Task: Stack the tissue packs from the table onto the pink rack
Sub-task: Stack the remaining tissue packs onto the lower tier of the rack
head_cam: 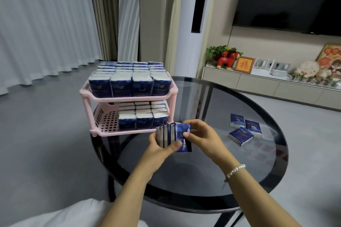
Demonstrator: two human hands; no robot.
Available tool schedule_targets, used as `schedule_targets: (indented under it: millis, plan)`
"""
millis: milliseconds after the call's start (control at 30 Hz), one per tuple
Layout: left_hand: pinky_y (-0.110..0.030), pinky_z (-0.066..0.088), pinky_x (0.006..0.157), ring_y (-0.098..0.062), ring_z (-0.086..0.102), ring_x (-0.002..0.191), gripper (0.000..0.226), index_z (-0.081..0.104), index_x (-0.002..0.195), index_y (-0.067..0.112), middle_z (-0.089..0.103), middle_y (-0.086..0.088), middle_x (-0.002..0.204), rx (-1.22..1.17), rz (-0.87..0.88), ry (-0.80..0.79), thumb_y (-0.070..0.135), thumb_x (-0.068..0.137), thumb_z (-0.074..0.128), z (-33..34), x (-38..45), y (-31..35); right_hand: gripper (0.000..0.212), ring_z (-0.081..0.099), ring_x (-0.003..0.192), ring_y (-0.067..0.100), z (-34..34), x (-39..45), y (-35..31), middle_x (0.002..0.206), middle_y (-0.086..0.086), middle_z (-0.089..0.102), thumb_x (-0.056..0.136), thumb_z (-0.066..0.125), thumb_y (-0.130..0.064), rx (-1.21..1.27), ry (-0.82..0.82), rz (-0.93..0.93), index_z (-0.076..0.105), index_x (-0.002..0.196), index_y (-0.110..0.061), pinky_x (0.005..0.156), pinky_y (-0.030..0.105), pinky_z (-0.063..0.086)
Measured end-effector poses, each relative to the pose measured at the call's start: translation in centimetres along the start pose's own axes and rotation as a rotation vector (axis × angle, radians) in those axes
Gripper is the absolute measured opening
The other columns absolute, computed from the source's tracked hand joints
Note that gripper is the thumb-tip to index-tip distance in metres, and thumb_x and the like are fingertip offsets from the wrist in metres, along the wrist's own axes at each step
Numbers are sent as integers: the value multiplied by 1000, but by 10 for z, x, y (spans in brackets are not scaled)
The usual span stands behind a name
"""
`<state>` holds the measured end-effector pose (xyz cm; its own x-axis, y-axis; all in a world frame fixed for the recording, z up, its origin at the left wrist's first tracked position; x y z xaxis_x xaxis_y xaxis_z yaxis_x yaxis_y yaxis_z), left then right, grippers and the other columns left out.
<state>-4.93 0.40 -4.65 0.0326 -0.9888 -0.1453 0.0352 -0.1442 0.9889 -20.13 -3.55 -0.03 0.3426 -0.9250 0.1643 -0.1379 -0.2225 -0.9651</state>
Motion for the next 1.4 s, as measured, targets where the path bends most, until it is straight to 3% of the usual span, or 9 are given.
schedule_targets:
  millis: [133, 233, 333, 433, 567, 700, 1033, 1200, 1400]
  plan:
    - [-32, 41, 102, -8, 54, 114, 101, 23, 135, 32, 55, 11, 124, 109, 3, 21, 44, 54, 82, -16, 0, -3, 52, 57, 115, 16, 3, 13, -11, 123, -12, 56, 79, 72, -13, -190, -232, 44, 51, 123, -30, 91, 35, 54]
    - [-39, 41, 107, -10, 52, 119, 109, 17, 140, 36, 51, 10, 131, 226, 24, -54, 42, 52, 83, -28, -3, -3, 99, 36, 132, 10, 12, 29, -18, 143, -13, 32, 75, 75, -11, -315, -573, 176, 14, 144, -47, 97, 30, 46]
    - [-39, 39, 109, -9, 49, 124, 118, 10, 144, 38, 46, 11, 138, 347, 29, -112, 47, 51, 82, -38, -7, -3, 104, 30, 136, 11, 29, 39, -25, 150, -9, 28, 72, 76, -6, -526, -738, 167, 13, 148, -34, 99, 25, 42]
    - [-32, 32, 112, -12, 36, 134, 120, -6, 148, 37, 29, 9, 151, 484, -3, -106, 43, 65, 80, -47, -9, -7, 96, 41, 121, 11, 46, 43, -31, 138, -10, 34, 70, 79, -11, -757, -719, 92, 24, 146, -32, 85, 18, 45]
    - [-42, 13, 119, -23, -1, 147, 120, -21, 147, 32, -4, 10, 159, 768, 26, -26, 47, 74, 73, -53, -11, -10, 98, 30, 129, 10, 66, 41, -30, 142, -13, 23, 70, 80, -22, -912, -737, -54, 21, 147, -30, 99, 18, 34]
    - [-36, 0, 119, -18, -4, 147, 125, -27, 145, 18, -14, -1, 159, 938, 139, 4, 57, 74, 68, -44, -9, -12, 100, 32, 125, 8, 70, 44, -32, 145, -10, 28, 67, 82, -28, -997, -772, -29, 18, 144, -31, 98, 19, 31]
    - [-37, 13, 117, -16, 17, 144, 119, -7, 151, 28, 22, 4, 155, 810, 178, 108, 57, 68, 73, -64, -7, -13, 98, 41, 117, 8, 91, 49, -38, 134, -7, 39, 67, 81, -23, -957, -751, -93, 22, 144, -24, 89, 14, 37]
    - [-45, 30, 114, -13, 32, 138, 125, 10, 148, 39, 32, 12, 150, 658, 219, 218, 60, 47, 80, -117, -15, 6, 94, 41, 115, 5, 123, 64, -56, 131, -5, 41, 66, 82, -16, -803, -697, -223, 28, 143, -21, 89, 7, 34]
    - [-27, 38, 103, -15, 47, 127, 99, 41, 139, 25, 49, 3, 135, 544, 277, 376, 40, 52, 86, -156, -16, 15, 98, 37, 125, 8, 162, 90, -58, 142, -2, 33, 67, 80, -13, -735, -648, -270, 24, 146, -21, 100, 15, 32]
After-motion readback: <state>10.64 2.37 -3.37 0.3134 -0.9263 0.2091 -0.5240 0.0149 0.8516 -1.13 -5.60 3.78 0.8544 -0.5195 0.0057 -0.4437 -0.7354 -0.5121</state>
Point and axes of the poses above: each hand's wrist, its own x-axis towards the middle knuckle, its own z-axis out of the palm, y = z × x, the point moved 4 cm from there along x, towards the middle knuckle
